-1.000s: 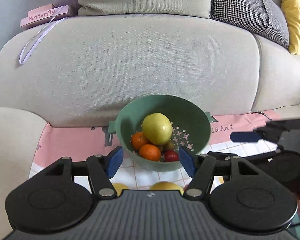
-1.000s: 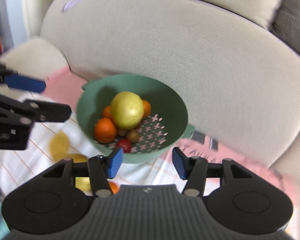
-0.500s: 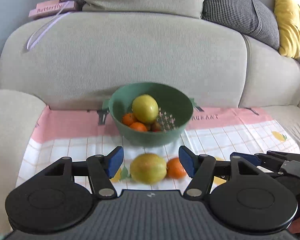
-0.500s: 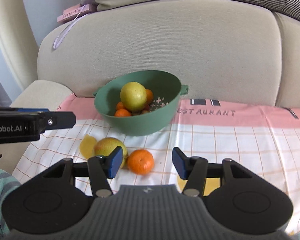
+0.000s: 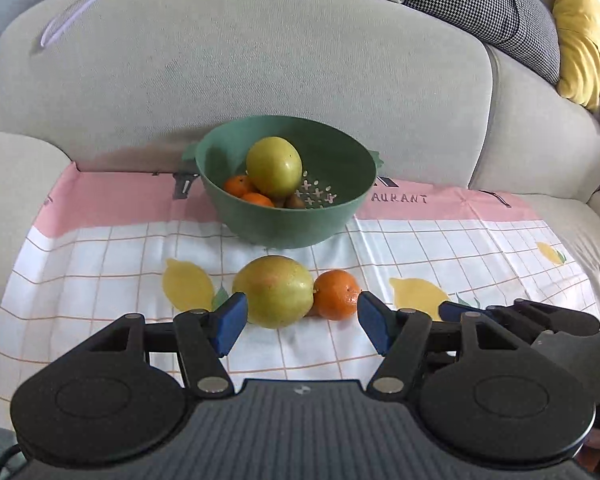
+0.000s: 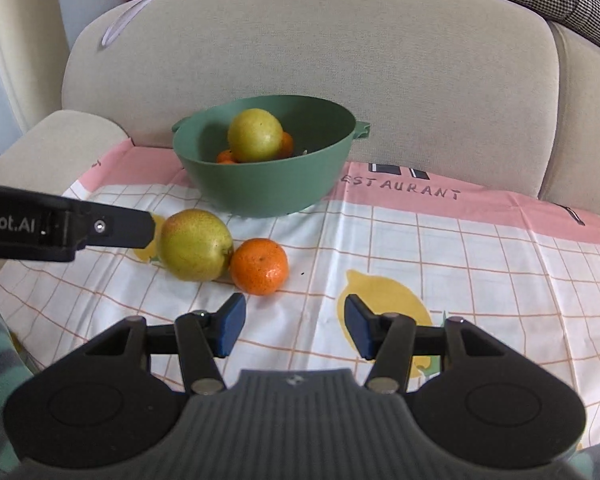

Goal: Organize fruits
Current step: 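Withdraw both tools from the colander back over the remaining fruits, then grasp the last pear with the left tool while the right tool grasps a mandarin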

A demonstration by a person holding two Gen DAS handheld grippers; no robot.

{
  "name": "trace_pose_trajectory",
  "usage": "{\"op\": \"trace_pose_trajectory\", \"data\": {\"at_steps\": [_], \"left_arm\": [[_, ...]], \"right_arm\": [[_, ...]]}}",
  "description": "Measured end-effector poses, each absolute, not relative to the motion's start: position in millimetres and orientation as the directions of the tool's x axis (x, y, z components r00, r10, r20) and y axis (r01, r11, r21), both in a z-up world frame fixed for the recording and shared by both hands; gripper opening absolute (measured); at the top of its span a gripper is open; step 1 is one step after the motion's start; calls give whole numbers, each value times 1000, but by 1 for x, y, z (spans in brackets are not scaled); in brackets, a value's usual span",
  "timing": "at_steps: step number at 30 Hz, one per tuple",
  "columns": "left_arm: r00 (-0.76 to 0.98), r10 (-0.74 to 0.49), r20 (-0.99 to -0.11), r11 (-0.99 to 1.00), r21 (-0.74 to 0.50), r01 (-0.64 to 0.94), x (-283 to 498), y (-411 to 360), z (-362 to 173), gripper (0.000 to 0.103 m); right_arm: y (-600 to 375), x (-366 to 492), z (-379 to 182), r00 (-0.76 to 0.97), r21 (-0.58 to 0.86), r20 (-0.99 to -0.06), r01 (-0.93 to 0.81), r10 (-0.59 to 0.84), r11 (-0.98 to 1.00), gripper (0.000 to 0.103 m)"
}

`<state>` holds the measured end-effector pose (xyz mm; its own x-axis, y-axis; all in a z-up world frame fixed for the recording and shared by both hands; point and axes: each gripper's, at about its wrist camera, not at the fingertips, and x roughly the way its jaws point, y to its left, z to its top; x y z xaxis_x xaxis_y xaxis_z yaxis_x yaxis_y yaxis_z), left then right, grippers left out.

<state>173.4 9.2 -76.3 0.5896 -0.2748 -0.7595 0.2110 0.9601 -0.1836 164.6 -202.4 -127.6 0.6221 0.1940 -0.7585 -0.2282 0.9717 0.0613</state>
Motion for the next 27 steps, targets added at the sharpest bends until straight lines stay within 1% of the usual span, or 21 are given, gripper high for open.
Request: {"op": "trace_pose_trajectory", "data": {"at_steps": [7,13,22,25,27], "left_arm": [[557,-273,-784,961,-193,200,181,11,-89,74],[535,-277,-798,961,-217,173,186,19,-98,72],[526,-276,-805,961,-245,129,196,28,-111,72],[527,-270,-806,962,-247,114,198,30,-115,72],[525,-269,-807,962,-250,108,200,31,-118,72]], "right_arm": [[-186,173,-141,610,22,-769,-277,193,961,53],[-177,182,-151,607,14,-767,-310,209,951,52],[-173,196,-162,613,7,-759,-329,219,944,50],[-170,201,-166,619,-23,-758,-340,205,940,48],[-169,204,-169,618,-18,-755,-354,220,935,46]]}}
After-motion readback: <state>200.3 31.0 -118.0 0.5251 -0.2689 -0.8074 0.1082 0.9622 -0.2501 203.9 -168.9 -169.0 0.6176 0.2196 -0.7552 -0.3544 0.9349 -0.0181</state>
